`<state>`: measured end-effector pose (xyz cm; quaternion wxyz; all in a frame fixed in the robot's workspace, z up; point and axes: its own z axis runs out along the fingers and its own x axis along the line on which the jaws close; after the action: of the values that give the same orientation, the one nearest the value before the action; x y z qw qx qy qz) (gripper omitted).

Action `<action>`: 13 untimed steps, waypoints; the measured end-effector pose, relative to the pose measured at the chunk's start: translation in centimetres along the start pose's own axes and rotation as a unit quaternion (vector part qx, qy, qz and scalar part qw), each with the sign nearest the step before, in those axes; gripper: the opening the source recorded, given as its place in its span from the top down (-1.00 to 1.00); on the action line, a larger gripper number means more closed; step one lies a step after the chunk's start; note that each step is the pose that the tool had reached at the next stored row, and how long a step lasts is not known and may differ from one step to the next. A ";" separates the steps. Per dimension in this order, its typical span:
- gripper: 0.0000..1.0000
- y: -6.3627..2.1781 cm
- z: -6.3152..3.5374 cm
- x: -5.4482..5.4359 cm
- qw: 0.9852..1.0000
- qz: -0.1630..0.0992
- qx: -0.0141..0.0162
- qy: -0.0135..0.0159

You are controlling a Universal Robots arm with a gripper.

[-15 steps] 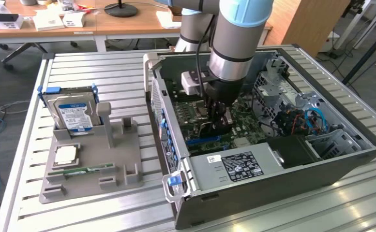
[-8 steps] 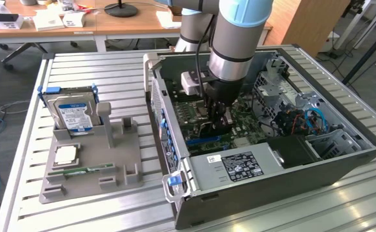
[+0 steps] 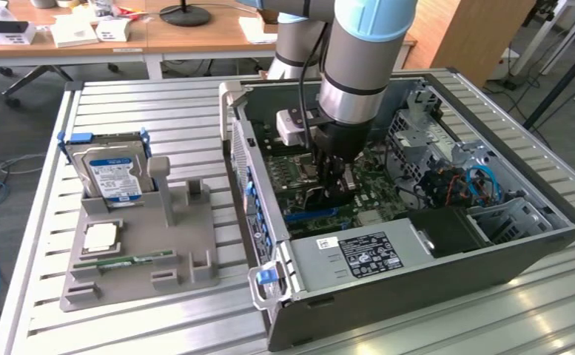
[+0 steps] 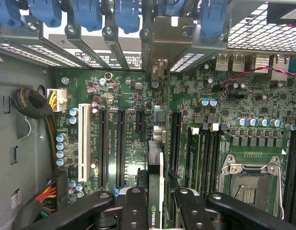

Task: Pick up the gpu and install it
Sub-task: 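Insert the gpu into the slot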

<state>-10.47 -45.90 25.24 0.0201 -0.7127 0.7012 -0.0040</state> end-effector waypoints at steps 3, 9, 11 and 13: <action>0.47 0.00 0.05 0.0 1.000 0.000 0.000 0.000; 0.47 0.00 0.12 0.0 1.000 0.000 0.000 0.000; 0.47 0.00 0.16 0.0 1.000 0.000 0.000 0.000; 0.47 0.01 0.17 0.0 1.000 0.000 0.000 0.000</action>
<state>-10.47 -45.90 25.07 0.0200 -0.7125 0.7013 -0.0041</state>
